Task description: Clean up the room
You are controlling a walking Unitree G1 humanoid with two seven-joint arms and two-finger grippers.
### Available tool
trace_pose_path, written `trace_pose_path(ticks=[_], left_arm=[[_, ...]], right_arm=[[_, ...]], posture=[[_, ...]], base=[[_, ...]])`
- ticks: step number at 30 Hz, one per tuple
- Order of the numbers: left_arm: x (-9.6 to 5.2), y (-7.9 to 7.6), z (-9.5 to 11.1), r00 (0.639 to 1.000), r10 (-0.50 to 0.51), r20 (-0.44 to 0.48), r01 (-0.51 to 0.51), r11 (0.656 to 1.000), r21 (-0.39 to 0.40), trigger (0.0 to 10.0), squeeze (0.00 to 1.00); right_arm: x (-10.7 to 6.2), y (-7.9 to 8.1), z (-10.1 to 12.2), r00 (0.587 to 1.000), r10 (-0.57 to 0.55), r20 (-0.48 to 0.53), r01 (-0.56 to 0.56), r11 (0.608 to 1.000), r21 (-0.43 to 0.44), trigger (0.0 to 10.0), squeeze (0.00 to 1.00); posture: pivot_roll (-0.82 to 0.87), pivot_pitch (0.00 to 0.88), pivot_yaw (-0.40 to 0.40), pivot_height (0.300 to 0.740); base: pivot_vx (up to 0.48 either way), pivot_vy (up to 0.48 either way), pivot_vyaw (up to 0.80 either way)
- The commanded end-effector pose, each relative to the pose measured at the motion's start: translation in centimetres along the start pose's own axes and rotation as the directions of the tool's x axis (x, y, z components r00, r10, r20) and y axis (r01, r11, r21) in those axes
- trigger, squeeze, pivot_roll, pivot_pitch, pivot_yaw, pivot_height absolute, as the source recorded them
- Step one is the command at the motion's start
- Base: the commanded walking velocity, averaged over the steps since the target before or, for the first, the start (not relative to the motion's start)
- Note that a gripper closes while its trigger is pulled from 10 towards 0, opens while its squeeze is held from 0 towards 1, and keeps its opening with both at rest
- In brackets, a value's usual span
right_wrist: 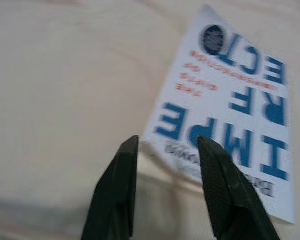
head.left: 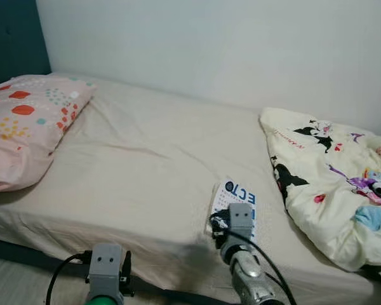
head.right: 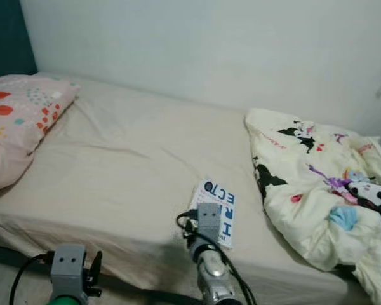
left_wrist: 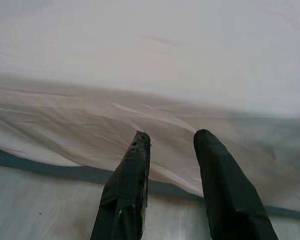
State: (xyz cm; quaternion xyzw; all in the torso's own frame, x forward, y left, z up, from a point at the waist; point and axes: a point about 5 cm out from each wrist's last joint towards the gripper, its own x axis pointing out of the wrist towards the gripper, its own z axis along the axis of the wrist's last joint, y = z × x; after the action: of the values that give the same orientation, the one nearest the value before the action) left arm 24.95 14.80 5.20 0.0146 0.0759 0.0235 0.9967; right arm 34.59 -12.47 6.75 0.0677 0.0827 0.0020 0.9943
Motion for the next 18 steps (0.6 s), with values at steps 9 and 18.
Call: trace_pose_path(ticks=[9,18], left_arm=[[-1.1,0.1,0.5,0.998,-0.058,0.018,0.058,0.998,-0.015,10.0,0.00],[-1.7,0.5,1.8,0.990,-0.120,0.068,0.122,0.992,-0.022,10.0,0.00]], right_arm=[[0.0,-1.8,-0.8,0.992,-0.094,-0.079,0.104,0.985,0.135,10.0,1.00],[0.2,-3.1,-1.0,0.976,-0.150,-0.158,0.185,0.954,0.237,10.0,1.00]], posture=[[0.16,0.152,-0.094,0.591],[0.19,0.177,-0.088,0.591]], base=[[0.000,0.000,0.00],[0.000,0.000,0.00]])
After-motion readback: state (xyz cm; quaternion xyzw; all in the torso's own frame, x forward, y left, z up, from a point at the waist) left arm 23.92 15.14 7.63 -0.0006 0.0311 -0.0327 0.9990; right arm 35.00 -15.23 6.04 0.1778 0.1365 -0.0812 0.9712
